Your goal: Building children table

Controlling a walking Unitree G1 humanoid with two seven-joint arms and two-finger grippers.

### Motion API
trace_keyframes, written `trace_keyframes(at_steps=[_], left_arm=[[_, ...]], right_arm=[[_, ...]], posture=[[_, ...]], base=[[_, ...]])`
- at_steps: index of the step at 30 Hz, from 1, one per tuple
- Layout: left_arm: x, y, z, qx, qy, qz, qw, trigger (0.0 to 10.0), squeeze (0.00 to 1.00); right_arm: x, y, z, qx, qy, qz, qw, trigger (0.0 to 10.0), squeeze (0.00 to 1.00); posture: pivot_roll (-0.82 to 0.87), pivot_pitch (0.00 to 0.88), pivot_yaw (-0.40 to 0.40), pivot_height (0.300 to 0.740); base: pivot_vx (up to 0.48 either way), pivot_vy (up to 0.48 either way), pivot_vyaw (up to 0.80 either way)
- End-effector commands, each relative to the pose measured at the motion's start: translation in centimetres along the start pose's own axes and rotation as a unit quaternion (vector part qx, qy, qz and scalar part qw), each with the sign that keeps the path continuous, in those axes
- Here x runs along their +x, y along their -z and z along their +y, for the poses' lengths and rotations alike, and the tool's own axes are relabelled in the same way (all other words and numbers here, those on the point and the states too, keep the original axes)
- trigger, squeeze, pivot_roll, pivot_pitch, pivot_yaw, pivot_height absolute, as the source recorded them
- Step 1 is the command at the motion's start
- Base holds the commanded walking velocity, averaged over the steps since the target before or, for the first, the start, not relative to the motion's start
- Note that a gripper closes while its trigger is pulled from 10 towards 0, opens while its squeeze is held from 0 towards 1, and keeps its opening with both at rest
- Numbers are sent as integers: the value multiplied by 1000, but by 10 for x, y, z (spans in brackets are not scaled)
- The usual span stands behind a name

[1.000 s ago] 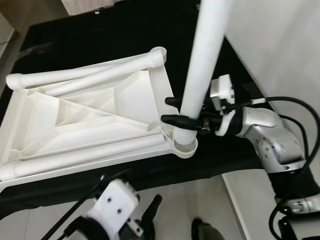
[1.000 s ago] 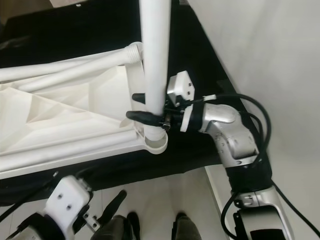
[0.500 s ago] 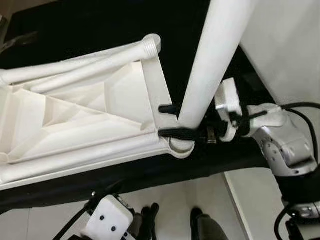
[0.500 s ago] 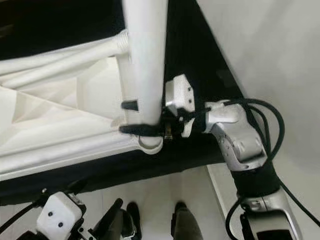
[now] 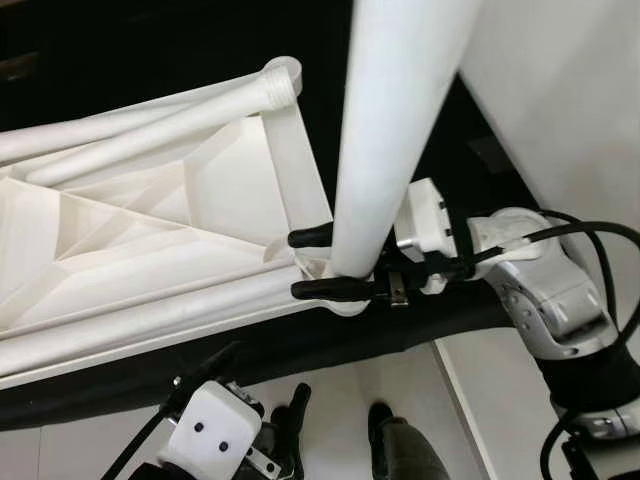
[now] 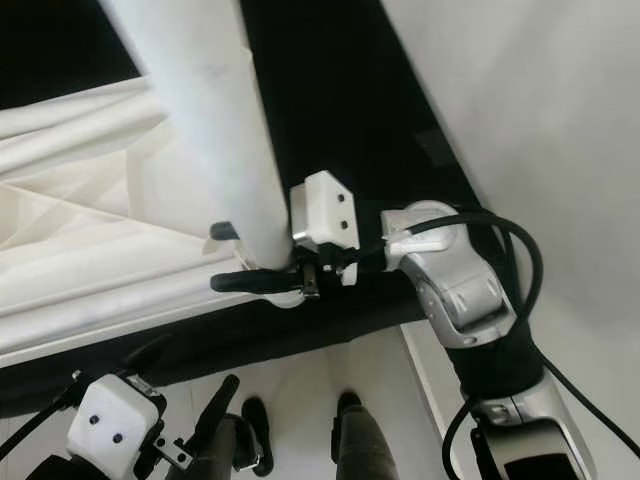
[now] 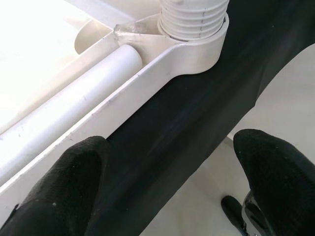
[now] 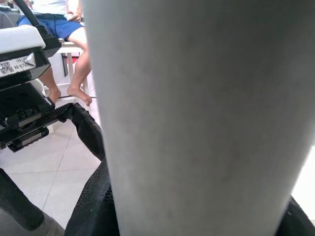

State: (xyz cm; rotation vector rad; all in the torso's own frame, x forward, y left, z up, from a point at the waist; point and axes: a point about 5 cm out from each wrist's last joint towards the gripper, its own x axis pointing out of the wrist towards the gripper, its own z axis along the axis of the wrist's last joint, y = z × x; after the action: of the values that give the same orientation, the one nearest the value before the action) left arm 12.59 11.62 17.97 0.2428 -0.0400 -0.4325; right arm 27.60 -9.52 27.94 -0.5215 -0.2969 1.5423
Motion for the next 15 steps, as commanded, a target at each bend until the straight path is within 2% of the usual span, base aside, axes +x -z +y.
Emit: trace_keyframes(at_steps=[1,4,10,12,15], left_arm=[[-1,5,-2,-6,1,10,1000,10000,0],[2,6,-2,-9,5,5,1000,10000,0],[4,6,-3,-10,7,-2,1000,10000,0],[5,5,-4,-9,8,-4,1000,10000,0],[5,6,-5,-9,9,-7,1000,10000,0]], right_arm=[[2,29,7,27,-15,79,996,10000,0],[3,30,9,9,-36,110,993,10000,0],[4,27,13,4,-63,122,990,10000,0],[4,25,15,7,-71,121,990,10000,0],[8,23,13,44,-59,91,993,10000,0]], posture=[[49,458,65,740],[42,460,58,740],[38,459,55,740],[36,456,53,740],[31,450,51,740]], base=[[0,0,0],[0,0,0],[0,0,0],[0,0,0],[0,0,0]])
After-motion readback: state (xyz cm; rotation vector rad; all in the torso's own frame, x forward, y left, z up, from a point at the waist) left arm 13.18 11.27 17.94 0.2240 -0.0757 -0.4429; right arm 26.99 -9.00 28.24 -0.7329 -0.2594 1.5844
